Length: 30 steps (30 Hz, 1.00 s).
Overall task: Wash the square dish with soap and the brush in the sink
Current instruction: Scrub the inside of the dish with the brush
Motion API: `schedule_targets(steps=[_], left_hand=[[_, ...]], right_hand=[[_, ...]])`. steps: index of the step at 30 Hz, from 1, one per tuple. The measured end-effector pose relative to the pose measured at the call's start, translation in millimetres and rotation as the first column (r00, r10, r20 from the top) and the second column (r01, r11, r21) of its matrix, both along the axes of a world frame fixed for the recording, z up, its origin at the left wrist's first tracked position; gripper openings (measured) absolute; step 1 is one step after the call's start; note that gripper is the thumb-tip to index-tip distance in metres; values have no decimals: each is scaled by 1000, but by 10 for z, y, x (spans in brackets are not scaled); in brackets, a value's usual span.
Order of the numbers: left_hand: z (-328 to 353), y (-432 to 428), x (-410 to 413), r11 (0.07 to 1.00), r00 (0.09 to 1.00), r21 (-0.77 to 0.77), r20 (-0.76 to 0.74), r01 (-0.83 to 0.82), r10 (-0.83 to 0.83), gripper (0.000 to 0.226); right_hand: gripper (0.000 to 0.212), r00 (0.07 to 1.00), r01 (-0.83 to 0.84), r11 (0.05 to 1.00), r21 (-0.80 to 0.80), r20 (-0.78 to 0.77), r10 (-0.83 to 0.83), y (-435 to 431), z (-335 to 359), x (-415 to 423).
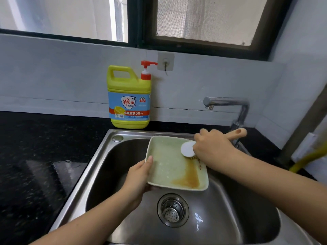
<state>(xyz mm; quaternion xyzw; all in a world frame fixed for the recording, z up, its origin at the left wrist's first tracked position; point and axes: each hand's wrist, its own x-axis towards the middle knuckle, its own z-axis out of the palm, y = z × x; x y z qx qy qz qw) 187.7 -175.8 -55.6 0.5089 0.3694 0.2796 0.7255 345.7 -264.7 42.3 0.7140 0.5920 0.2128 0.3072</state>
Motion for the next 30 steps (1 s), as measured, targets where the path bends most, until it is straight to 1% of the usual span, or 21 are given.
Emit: schedule_targets(steps=[2, 4, 7, 8, 9, 11, 15, 16, 19, 21, 22, 24, 25, 27, 30], left_hand=[[-4, 4, 9, 999, 1000, -29, 4, 14, -14, 31], [-6, 14, 12, 999, 1000, -53, 5, 14, -14, 32], [-5, 24, 10, 998, 1000, -64, 2, 0, 0, 31], [-4, 22, 9, 998, 1000, -67, -5, -3, 3, 31], [-1, 18, 9, 998, 1000, -67, -16, -3, 2, 32], [-3, 15, 7, 998, 999, -65, -41, 2, -4, 34], [-14, 39, -3, 996, 999, -87, -50, -24, 19, 35], [-12, 44, -3, 995, 999, -94, -47, -31, 27, 34], [-2, 44, 8, 995, 998, -94, -48, -45, 41, 33], [7, 32, 16, 995, 998, -90, -53, -47, 42, 33], [12, 23, 18, 995, 998, -92, -54, -45, 40, 32], [22, 6, 13, 995, 998, -89, -60, -39, 33, 32], [26, 1, 7, 996, 998, -87, -64, -34, 28, 33], [30, -2, -2, 996, 998, -93, -63, -18, 12, 33], [35, 5, -4, 995, 999, -98, -43, 6, -10, 34]], right_hand=[[16, 1000, -7, 995, 96, -21, 9, 2, -86, 51], [7, 996, -88, 978, 191, 11, 88, 22, -223, 115], [9, 977, -211, 924, 318, 46, 207, 96, -422, 191], [8, 973, -228, 913, 337, 53, 223, 128, -495, 193], [13, 966, -256, 900, 354, 67, 248, 161, -566, 185], [23, 946, -320, 866, 383, 82, 314, 223, -641, 190], [27, 929, -368, 846, 387, 104, 356, 197, -653, 370], [25, 929, -368, 850, 377, 106, 355, 156, -627, 433], [6, 934, -351, 867, 353, 76, 348, 46, -581, 573], [5, 934, -354, 859, 370, 82, 349, 52, -599, 574], [10, 928, -369, 846, 386, 100, 359, 87, -621, 550], [25, 911, -408, 805, 432, 137, 388, 194, -680, 453], [29, 904, -420, 786, 453, 137, 404, 256, -692, 379], [31, 889, -445, 763, 470, 130, 438, 369, -718, 238], [32, 887, -448, 760, 471, 128, 444, 418, -687, 179]])
